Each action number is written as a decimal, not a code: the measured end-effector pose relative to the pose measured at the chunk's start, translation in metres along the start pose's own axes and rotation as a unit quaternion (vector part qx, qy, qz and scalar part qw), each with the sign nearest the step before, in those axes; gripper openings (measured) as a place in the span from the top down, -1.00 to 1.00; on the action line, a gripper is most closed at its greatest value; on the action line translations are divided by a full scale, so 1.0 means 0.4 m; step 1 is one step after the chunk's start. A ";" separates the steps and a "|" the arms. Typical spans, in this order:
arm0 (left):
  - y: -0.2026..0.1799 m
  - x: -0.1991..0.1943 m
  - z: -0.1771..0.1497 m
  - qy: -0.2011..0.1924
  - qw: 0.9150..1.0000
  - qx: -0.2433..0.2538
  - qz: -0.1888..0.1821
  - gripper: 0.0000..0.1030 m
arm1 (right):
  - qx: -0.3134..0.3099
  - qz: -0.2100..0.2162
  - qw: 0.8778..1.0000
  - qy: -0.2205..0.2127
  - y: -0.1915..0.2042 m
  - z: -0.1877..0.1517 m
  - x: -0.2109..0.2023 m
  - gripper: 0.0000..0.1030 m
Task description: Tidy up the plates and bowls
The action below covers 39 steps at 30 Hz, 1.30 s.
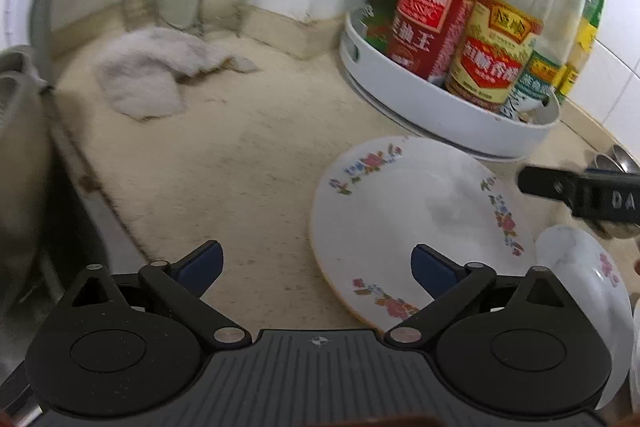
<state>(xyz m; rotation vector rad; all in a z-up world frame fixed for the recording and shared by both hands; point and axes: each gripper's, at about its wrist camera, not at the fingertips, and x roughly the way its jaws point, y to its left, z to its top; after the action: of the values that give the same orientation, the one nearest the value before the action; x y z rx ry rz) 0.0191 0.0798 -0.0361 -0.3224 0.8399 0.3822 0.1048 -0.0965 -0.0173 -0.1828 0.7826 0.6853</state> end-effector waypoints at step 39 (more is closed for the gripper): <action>0.052 -0.042 0.040 -0.009 0.997 0.018 -0.074 -0.57 | 0.074 0.072 0.993 0.054 -0.040 0.003 0.002 -0.46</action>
<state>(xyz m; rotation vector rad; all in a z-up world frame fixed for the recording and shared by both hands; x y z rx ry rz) 0.0103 0.1016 -0.0158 -0.3450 0.7999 0.2305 0.1160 -0.1079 -0.0187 -0.0299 0.9537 0.7545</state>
